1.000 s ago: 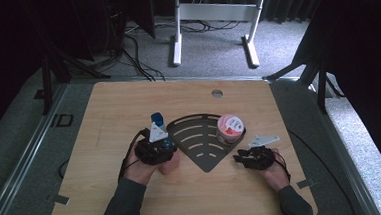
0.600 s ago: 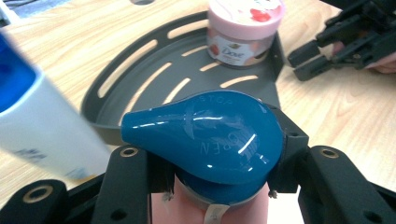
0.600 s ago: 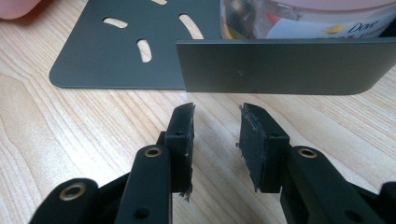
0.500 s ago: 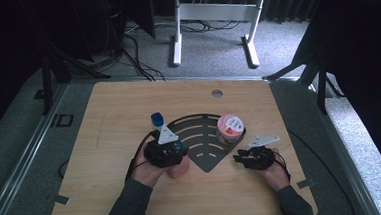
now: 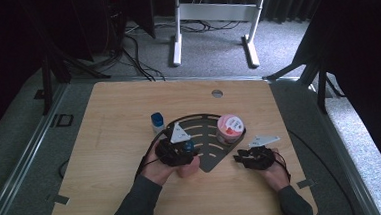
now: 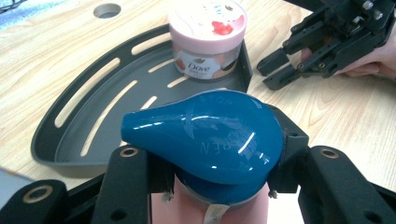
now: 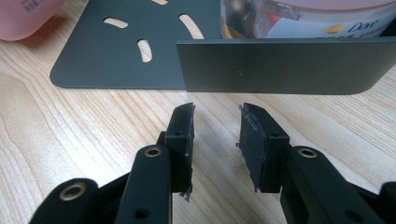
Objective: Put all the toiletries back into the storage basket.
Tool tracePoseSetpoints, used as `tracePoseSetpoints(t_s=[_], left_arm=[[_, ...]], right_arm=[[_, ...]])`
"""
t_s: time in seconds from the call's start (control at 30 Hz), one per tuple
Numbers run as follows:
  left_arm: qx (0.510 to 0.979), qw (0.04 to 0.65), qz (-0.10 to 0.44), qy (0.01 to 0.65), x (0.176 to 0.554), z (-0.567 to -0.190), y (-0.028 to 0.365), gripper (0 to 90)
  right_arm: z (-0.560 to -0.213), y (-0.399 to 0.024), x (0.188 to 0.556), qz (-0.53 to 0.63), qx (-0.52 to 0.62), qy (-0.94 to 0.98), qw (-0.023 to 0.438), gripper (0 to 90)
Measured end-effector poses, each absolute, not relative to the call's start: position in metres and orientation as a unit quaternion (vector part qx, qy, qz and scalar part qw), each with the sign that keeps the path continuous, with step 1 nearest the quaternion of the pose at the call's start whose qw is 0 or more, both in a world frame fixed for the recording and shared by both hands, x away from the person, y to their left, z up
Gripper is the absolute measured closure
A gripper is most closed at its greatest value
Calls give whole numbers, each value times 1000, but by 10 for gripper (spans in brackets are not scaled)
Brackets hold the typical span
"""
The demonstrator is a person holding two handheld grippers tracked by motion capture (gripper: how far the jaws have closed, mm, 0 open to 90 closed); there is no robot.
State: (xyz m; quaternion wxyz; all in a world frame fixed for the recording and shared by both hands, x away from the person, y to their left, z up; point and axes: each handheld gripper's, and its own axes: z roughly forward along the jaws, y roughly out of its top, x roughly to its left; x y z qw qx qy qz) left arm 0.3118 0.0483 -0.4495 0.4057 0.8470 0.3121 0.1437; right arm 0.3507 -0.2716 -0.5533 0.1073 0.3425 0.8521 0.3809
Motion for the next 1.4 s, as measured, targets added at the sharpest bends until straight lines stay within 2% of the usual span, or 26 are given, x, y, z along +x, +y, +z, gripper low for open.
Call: tracePoseSetpoints(t_s=[0.63, 1.4], left_arm=[[846, 416, 140, 303, 326, -443, 30, 531], [839, 415, 156, 316, 364, -443, 6, 531]], right_arm=[[-553, -272, 350, 380, 344, 852, 106, 651], [-553, -272, 351, 382, 344, 851, 105, 651]])
